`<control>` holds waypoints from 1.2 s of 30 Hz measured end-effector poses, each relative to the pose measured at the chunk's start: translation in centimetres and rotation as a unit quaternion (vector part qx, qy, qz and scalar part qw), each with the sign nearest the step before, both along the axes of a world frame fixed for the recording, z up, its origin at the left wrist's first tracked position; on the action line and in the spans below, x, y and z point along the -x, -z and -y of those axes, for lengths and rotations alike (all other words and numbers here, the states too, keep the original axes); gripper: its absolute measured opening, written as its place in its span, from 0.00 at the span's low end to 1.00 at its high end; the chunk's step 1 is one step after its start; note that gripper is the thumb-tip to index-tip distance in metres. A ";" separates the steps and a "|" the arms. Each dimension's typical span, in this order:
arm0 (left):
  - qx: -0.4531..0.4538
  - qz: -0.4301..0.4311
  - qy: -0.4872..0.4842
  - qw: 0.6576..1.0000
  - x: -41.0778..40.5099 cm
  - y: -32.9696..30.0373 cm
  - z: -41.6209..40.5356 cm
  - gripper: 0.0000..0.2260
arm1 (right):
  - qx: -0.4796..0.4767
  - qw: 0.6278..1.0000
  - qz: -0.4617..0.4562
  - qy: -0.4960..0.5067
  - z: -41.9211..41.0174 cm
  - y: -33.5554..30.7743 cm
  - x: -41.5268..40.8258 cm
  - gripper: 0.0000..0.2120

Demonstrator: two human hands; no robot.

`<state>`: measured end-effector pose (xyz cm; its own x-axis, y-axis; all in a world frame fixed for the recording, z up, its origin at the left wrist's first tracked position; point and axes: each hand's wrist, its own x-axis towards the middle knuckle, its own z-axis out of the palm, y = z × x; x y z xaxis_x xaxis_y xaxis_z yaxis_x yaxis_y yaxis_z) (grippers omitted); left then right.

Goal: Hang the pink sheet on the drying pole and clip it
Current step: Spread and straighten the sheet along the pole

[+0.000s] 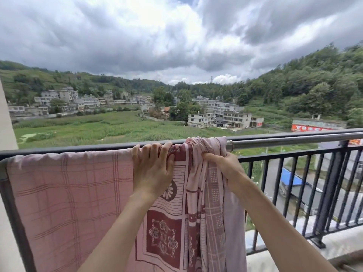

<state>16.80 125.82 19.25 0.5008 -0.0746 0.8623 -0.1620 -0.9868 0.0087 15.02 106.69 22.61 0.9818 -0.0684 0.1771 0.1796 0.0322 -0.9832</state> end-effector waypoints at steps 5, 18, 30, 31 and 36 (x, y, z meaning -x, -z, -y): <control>-0.002 0.009 -0.015 1.000 -0.2 -0.1 0.0 0.18 | 0.008 1.000 0.026 0.016 0.1 -1.3 -0.6 0.01; 0.018 -0.039 -0.072 0.996 0.4 -0.5 0.4 0.24 | -0.139 0.989 0.045 0.014 5.2 -5.3 -2.7 0.05; 0.070 -0.072 -0.133 0.986 1.2 -1.2 2.5 0.30 | -0.265 0.959 0.092 0.040 18.1 -5.1 -4.3 0.08; 0.067 -0.071 -0.135 0.986 1.2 -1.1 2.6 0.29 | -0.273 0.956 0.091 0.051 18.9 -4.7 -4.3 0.08; 0.089 -0.063 -0.155 0.982 1.1 -1.6 3.6 0.27 | -0.167 0.985 0.012 0.050 19.9 -1.4 -4.6 0.03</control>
